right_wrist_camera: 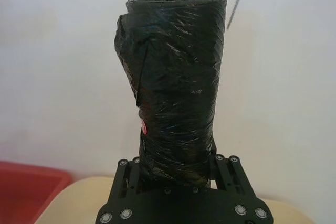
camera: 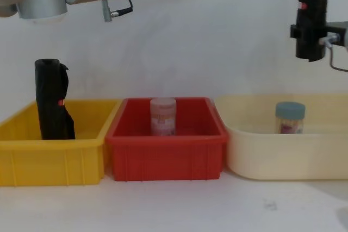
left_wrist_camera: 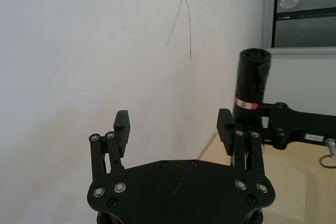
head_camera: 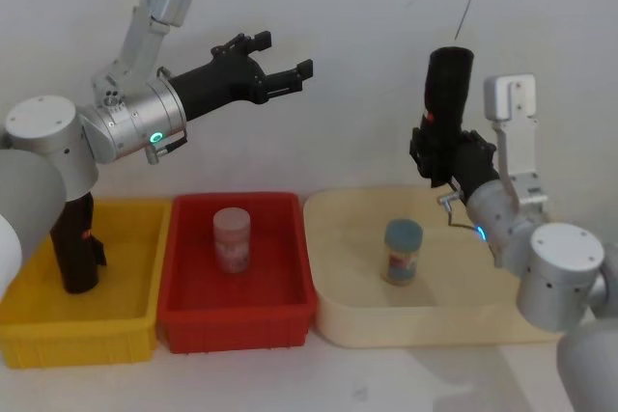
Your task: Pick up the garbage bag with the one hand and transfer it to the other hand.
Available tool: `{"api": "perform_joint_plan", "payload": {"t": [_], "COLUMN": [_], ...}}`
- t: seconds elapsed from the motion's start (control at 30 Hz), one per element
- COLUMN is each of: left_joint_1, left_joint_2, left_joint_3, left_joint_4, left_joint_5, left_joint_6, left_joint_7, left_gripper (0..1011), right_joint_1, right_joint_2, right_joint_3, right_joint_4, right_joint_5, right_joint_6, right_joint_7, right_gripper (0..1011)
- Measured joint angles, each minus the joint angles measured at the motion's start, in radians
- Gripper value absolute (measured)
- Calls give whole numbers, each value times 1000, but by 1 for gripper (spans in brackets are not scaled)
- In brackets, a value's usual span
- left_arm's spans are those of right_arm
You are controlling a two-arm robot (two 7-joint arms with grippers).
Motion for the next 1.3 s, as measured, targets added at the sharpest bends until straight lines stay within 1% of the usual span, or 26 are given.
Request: {"api": "perform_joint_plan", "payload": {"t": [0.07, 0.17, 0.27, 0.57, 0.63, 0.77, 0.8, 0.87, 0.9, 0.97, 1.03, 1.13, 1.3], "left_joint_1": [0, 0, 0, 0, 0, 0, 0, 0, 0, 0, 0, 0, 0], "left_joint_2": [0, 0, 0, 0, 0, 0, 0, 0, 0, 0, 0, 0, 0], "left_joint_3": [0, 0, 0, 0, 0, 0, 0, 0, 0, 0, 0, 0, 0], "left_joint_4": [0, 0, 0, 0, 0, 0, 0, 0, 0, 0, 0, 0, 0], "left_joint_5": [0, 0, 0, 0, 0, 0, 0, 0, 0, 0, 0, 0, 0], "left_joint_6": [0, 0, 0, 0, 0, 0, 0, 0, 0, 0, 0, 0, 0], "left_joint_7": [0, 0, 0, 0, 0, 0, 0, 0, 0, 0, 0, 0, 0], "left_gripper": [1001, 1001, 1001, 1001, 1001, 1001, 1001, 1001, 1001, 1001, 1001, 1001, 1001], "right_joint_1": [-24, -44, -52, -48, -46, -43, -43, -42, -41, -41, -40, -39, -38], "right_joint_2": [11, 22, 29, 33, 34, 34, 34, 34, 35, 35, 35, 35, 36], "right_joint_3": [5, 6, 5, -7, -9, -13, -14, -15, -16, -16, -17, -18, -19], "right_joint_4": [-34, -60, -71, -56, -52, -47, -45, -43, -42, -42, -39, -38, -36], "right_joint_5": [2, 3, 2, -14, -18, -23, -24, -25, -27, -27, -29, -30, -31], "right_joint_6": [7, 13, 14, 12, 10, 8, 8, 7, 7, 7, 6, 6, 5], "right_joint_7": [7, 17, 27, 46, 49, 53, 55, 56, 57, 58, 59, 60, 61], "right_gripper": [580, 580, 580, 582, 613, 733, 778, 810, 861, 900, 960, 1004, 1004]}}
